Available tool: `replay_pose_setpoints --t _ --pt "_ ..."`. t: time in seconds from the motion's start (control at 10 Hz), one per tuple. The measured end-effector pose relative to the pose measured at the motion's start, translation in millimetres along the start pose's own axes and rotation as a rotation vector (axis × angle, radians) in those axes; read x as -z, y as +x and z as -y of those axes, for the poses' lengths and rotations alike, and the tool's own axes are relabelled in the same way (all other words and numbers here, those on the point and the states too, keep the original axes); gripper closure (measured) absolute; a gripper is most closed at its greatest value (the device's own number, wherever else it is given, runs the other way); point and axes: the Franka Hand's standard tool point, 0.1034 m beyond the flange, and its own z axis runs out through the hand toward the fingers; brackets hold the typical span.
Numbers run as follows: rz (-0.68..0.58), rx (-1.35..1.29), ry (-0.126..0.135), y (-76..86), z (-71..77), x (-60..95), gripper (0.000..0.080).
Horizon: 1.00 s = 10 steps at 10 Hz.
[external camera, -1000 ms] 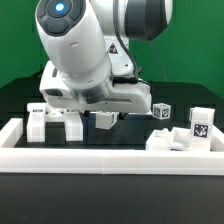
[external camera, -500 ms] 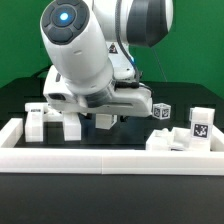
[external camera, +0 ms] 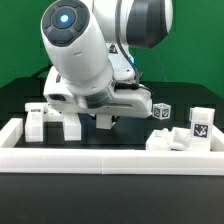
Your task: Assemble chair
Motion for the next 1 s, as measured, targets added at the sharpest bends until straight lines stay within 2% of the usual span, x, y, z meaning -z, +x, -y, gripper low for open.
replay_pose_setpoints --t 0.2,0.4,0.5,0.7,1.0 --pt "0.002 0.0 -0.001 -1.0 1.4 2.2 0.0512" --pt "-0.006 0.012 0.004 -12.9 18.0 32.1 0.0511" --pt "-0.012 0.014 0.007 -19.2 24.4 42.1 0.0511" --pt "-0.033 0.029 0.018 -31.2 33.2 67.3 0.0511" --pt "-0.074 0.035 0.012 -28.7 30.4 67.2 0.0511"
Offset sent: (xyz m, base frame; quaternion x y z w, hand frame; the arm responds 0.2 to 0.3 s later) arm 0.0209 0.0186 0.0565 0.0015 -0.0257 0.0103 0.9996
